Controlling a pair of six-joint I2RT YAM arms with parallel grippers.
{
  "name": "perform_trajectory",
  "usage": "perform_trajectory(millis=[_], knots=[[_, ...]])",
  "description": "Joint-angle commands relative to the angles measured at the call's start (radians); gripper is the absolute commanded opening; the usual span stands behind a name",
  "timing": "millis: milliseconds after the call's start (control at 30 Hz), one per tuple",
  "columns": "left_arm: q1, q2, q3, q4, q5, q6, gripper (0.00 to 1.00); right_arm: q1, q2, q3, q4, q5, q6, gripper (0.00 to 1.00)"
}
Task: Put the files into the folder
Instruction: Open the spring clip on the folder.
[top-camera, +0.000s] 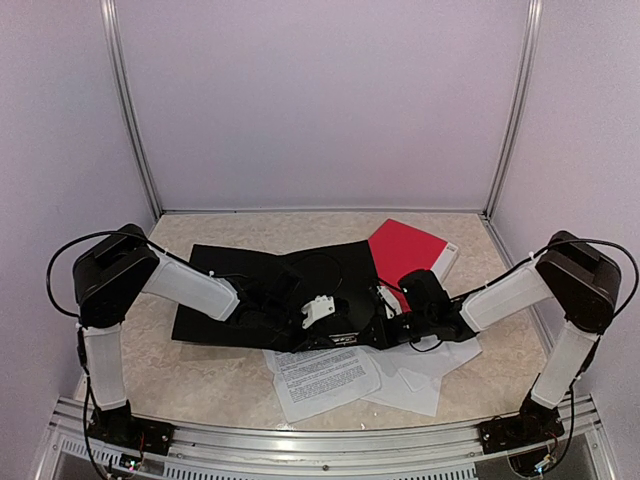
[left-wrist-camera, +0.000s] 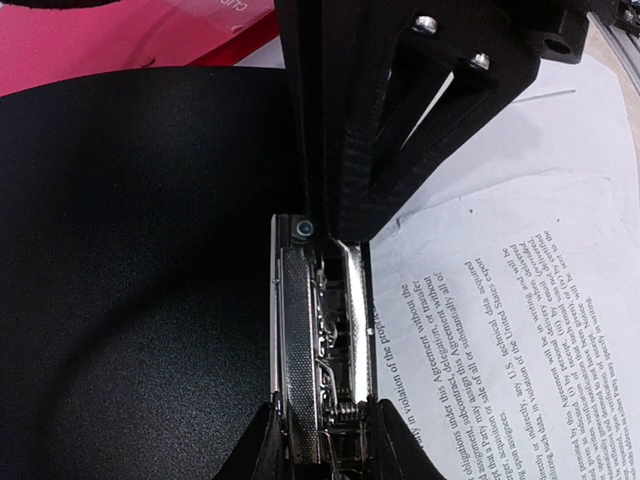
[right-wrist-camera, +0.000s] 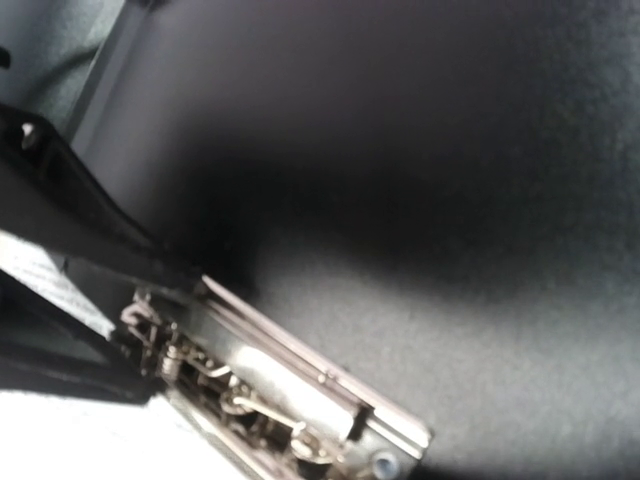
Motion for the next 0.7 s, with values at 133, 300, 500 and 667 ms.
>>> perform_trajectory(millis=[133,300,500,667], knots=[[-0.008,0.039,-0.023,-0.059,-0.027,0.008,0.27,-0.01,0.013,0.018,0.001,0.014,-0.01,0.12],[-0.009,0.043,-0.023,-0.06,-0.028,0.01,0.26,-0.01,0.001,0.017,-0.009,0.03,-0.012,0.1],[-0.008,0.043,-0.024,-0.067,-0.029,0.02,0.25,-0.01,0.004,0.014,-0.018,0.053,-0.015,0.03],[-0.01,0.042,-0.026,-0.076,-0.028,0.034,0.25,-0.01,0.014,0.012,-0.051,0.1,-0.028,0.0]])
